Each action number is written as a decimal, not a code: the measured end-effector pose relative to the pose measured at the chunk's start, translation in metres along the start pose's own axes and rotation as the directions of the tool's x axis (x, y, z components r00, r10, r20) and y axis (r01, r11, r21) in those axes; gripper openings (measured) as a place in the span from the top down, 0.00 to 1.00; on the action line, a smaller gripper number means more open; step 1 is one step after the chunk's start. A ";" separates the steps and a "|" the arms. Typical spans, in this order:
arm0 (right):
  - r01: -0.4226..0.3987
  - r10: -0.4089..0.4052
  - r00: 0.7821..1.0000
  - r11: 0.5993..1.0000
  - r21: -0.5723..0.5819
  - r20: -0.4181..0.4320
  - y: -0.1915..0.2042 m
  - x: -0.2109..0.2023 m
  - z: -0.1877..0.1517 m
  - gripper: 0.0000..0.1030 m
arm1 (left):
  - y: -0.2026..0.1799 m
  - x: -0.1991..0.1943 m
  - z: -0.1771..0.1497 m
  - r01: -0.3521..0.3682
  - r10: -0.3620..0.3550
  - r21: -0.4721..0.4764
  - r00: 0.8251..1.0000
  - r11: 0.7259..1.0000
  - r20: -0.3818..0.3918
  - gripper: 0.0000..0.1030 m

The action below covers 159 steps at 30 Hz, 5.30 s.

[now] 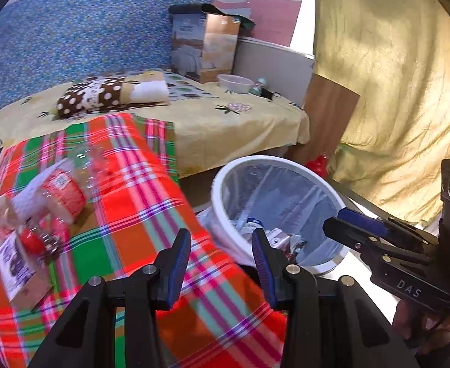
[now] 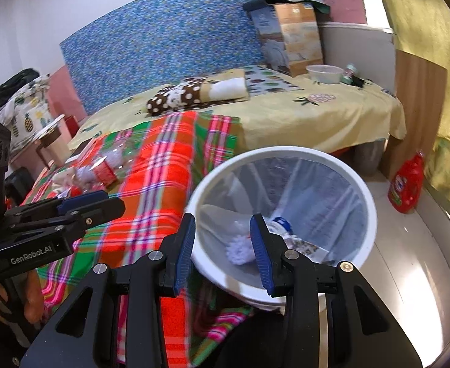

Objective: Collect trash
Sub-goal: 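Move both tools back over the trash on the plaid cloth, then grasp the purple juice box with the left tool while the right tool grasps the Coca-Cola bottle, then carry the juice box and bottle over the mesh bin and open both tools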

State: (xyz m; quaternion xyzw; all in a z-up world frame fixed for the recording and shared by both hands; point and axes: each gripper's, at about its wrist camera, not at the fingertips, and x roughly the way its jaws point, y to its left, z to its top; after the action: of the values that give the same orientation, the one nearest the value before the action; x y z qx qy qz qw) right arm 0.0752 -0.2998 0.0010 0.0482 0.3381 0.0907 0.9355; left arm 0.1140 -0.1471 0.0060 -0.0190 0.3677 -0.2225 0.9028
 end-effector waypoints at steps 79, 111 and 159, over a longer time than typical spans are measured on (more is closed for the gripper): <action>0.038 -0.037 0.995 0.999 0.006 -0.091 0.201 0.115 0.027 0.49 | 0.247 -0.097 -0.076 -0.413 0.443 -0.453 0.895 0.790 -0.043 0.45; -0.125 0.082 0.972 0.975 -0.186 -0.221 0.173 0.145 0.066 0.37 | 0.244 -0.073 -0.067 -0.359 0.366 -0.390 0.929 0.848 -0.059 0.45; -0.012 0.017 0.998 0.997 0.070 -0.061 0.040 0.023 0.024 0.38 | 0.077 -0.042 -0.009 -0.146 0.152 -0.132 0.988 0.981 0.041 0.46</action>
State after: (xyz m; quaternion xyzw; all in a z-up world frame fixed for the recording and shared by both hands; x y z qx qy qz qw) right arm 0.1030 -0.2566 0.0112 0.0804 0.3695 0.0871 0.9216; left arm 0.1110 -0.0594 0.0120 -0.0551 0.3586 -0.1296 0.9228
